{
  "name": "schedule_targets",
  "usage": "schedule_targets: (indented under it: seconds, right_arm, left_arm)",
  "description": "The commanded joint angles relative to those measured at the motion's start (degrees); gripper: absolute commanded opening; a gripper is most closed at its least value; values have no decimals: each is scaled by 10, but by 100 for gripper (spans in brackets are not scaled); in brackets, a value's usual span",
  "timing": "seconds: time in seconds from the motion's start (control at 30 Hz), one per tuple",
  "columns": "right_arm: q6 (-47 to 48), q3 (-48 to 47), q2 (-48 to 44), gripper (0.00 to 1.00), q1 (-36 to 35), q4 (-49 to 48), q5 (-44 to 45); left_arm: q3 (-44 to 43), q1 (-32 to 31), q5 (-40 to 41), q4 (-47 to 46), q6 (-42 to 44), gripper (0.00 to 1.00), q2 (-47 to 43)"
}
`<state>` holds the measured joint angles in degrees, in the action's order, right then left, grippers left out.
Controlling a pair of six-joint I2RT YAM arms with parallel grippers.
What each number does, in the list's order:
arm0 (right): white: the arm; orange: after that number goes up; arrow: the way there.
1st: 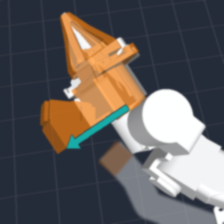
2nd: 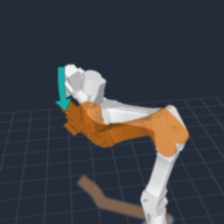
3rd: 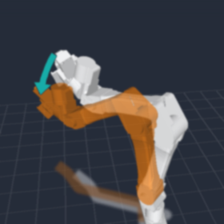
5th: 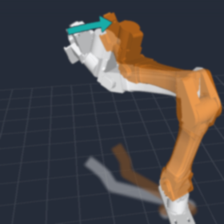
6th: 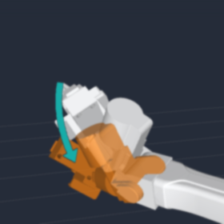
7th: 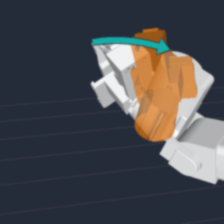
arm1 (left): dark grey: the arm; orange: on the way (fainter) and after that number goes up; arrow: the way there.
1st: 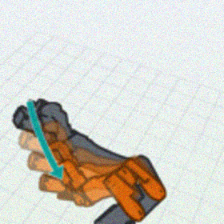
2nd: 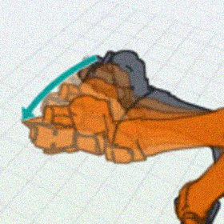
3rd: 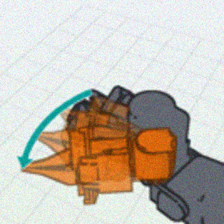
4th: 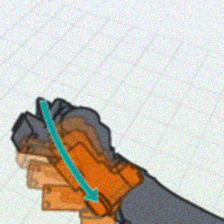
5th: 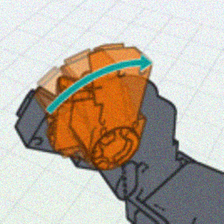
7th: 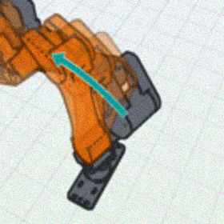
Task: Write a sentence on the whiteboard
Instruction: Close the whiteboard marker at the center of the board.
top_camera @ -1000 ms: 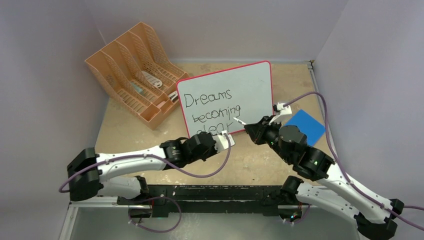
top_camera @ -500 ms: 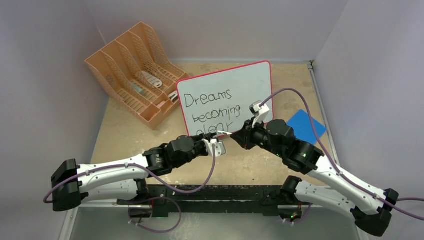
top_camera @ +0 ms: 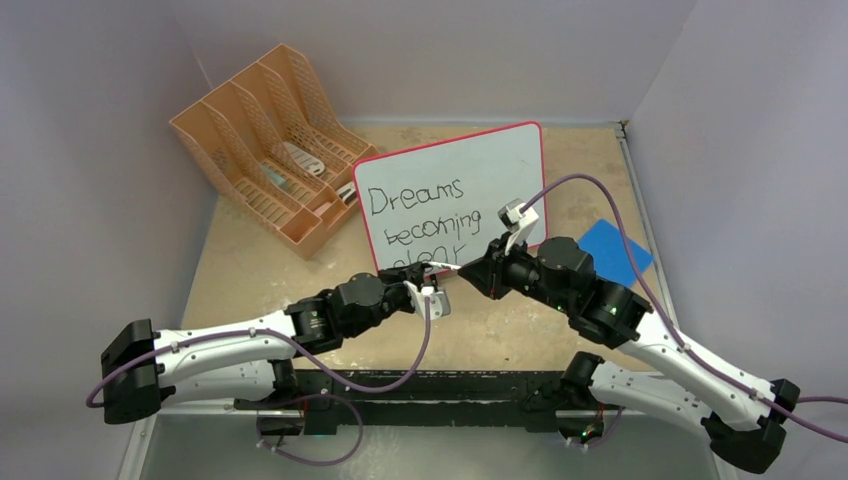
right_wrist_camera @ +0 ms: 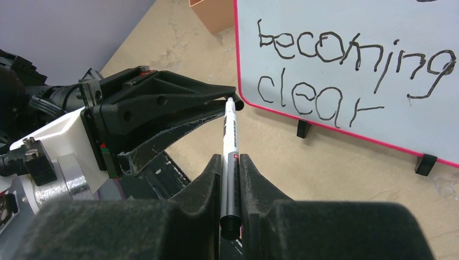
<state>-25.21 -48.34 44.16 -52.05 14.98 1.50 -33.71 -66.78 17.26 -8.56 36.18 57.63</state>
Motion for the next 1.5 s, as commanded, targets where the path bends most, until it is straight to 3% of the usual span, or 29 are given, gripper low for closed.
schedule_targets:
  seconds: [0.0, 1.47]
  right_arm:
    - [12, -32, -9, 0, 2, -1, -11]
    - [14, -20, 16, 0, 2, -15, -14]
  left_arm:
    - [8, -1, 9, -35, 15, 0, -18]
    - [-12, -1, -41, -5, -1, 0, -33]
